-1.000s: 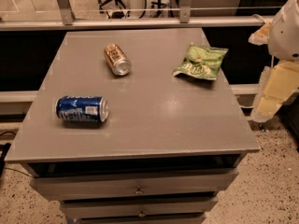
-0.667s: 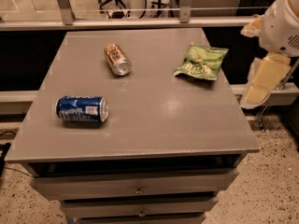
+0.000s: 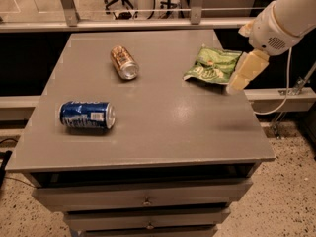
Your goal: Pick green jalapeno chip bag
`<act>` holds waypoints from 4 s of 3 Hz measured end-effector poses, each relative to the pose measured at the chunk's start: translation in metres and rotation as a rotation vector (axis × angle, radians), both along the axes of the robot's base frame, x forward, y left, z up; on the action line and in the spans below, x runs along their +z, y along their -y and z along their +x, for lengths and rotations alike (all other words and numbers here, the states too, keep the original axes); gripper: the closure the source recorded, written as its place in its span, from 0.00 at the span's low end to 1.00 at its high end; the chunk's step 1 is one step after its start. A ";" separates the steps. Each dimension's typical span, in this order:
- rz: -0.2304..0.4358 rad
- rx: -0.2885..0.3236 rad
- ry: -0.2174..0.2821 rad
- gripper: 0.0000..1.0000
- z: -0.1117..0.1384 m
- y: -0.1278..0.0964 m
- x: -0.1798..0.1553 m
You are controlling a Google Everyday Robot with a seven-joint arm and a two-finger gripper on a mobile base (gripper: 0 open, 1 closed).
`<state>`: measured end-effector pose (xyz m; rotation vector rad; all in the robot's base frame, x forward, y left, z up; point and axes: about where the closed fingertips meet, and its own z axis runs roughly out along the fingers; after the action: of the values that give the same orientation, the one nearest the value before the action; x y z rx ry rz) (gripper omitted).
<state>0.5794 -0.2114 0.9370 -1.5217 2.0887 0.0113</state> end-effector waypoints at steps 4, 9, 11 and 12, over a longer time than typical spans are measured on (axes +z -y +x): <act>0.222 -0.287 -0.107 0.00 0.123 0.011 -0.090; 0.310 -0.175 -0.092 1.00 0.091 -0.013 -0.060; 0.410 0.153 -0.049 1.00 0.043 -0.076 -0.006; 0.476 0.312 -0.012 1.00 0.025 -0.101 0.028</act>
Offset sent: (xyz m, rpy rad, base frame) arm 0.1267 0.0047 -0.0668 0.2829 0.0619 -0.2367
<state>0.6045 -0.1109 0.9647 -1.5193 1.6746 0.5889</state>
